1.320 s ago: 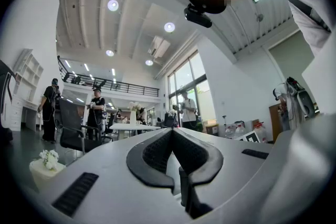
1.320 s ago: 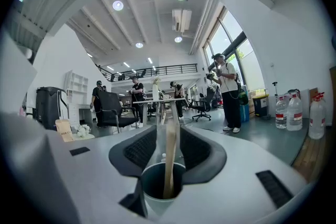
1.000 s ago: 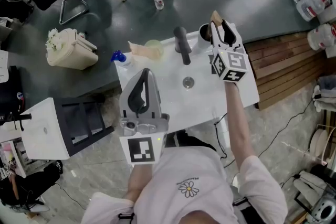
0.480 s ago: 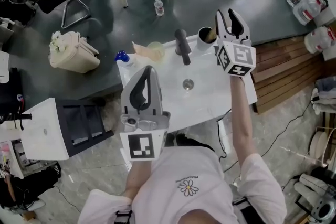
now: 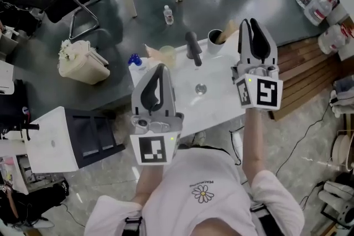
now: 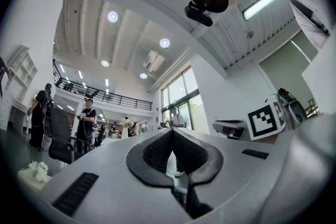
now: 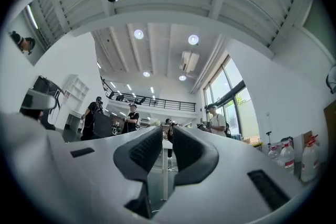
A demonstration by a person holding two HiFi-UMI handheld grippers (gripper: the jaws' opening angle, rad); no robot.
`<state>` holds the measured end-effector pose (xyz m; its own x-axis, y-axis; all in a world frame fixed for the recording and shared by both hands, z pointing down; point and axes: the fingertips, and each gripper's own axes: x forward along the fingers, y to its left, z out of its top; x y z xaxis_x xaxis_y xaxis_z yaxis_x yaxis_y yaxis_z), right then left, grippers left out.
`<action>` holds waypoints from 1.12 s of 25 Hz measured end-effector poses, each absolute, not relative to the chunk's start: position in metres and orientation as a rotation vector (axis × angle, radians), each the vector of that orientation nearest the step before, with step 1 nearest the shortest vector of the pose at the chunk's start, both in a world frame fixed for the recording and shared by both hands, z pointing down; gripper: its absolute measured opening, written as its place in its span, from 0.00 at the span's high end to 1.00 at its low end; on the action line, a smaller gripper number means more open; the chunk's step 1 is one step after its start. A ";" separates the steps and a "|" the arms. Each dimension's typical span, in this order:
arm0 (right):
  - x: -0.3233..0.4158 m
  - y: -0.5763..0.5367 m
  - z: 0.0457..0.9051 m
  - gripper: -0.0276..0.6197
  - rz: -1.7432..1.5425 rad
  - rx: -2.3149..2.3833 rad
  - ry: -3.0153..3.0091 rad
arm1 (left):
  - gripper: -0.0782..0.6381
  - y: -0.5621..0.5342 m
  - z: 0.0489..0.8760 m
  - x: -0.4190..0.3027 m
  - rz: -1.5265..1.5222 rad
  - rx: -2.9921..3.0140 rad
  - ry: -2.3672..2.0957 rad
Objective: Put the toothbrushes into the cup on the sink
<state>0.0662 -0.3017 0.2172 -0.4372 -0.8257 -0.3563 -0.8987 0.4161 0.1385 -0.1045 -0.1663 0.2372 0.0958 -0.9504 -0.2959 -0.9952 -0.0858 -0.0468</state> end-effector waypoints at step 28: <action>0.067 -0.161 0.277 0.94 0.207 -1.578 2.486 | 0.87 -0.139 0.247 -0.102 0.312 -2.176 1.916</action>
